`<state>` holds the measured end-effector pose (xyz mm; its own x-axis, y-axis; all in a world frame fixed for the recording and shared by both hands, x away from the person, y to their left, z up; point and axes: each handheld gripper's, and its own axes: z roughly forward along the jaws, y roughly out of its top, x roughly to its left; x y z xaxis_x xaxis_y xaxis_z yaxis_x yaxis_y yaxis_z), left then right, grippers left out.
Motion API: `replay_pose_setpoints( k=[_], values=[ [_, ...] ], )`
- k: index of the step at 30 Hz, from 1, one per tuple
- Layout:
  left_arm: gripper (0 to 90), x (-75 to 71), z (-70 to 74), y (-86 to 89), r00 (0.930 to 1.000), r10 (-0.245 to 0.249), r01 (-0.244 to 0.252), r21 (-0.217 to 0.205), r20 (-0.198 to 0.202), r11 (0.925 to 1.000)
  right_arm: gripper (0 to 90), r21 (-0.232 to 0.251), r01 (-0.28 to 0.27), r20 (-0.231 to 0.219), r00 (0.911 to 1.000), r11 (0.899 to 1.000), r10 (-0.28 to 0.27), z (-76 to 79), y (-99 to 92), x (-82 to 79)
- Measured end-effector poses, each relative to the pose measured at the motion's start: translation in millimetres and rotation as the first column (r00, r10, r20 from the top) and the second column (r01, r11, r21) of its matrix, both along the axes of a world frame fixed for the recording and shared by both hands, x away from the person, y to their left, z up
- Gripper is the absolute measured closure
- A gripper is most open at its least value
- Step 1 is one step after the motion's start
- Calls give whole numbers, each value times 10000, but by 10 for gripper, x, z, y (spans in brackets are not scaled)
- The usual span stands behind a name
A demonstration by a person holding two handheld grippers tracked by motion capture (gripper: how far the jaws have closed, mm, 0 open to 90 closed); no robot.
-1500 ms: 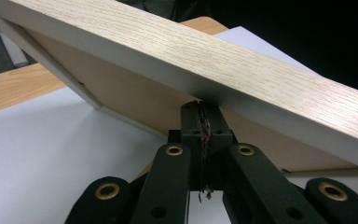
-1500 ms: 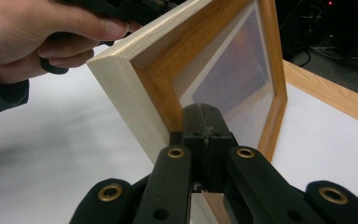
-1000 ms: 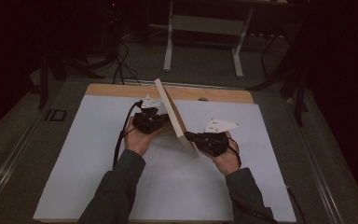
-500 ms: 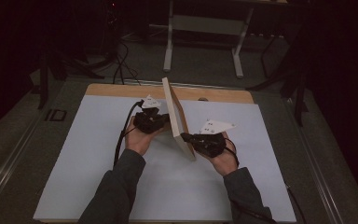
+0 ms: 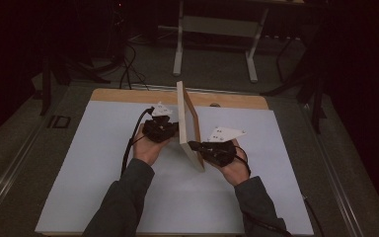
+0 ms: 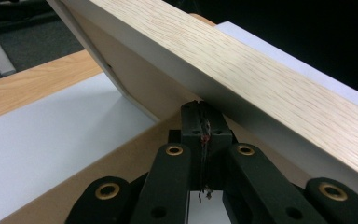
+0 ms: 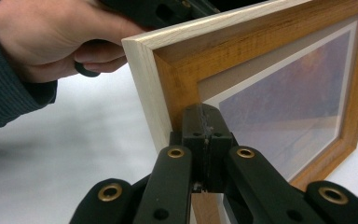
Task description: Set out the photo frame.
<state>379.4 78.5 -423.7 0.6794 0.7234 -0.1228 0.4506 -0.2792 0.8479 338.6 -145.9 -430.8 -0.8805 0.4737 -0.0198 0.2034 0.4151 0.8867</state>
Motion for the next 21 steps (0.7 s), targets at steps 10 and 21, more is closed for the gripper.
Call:
replay_pose_setpoints(
  k=[10,21],
  values=[
    [900,-81,3,17,9993,-348,347,110,104,9993,898,-4,-3,-27,10000,10000,3,1,25,1],
    [900,-172,-27,69,9970,-742,744,-67,228,9972,898,-1,-21,17,10000,10000,21,12,61,2]
  ],
)
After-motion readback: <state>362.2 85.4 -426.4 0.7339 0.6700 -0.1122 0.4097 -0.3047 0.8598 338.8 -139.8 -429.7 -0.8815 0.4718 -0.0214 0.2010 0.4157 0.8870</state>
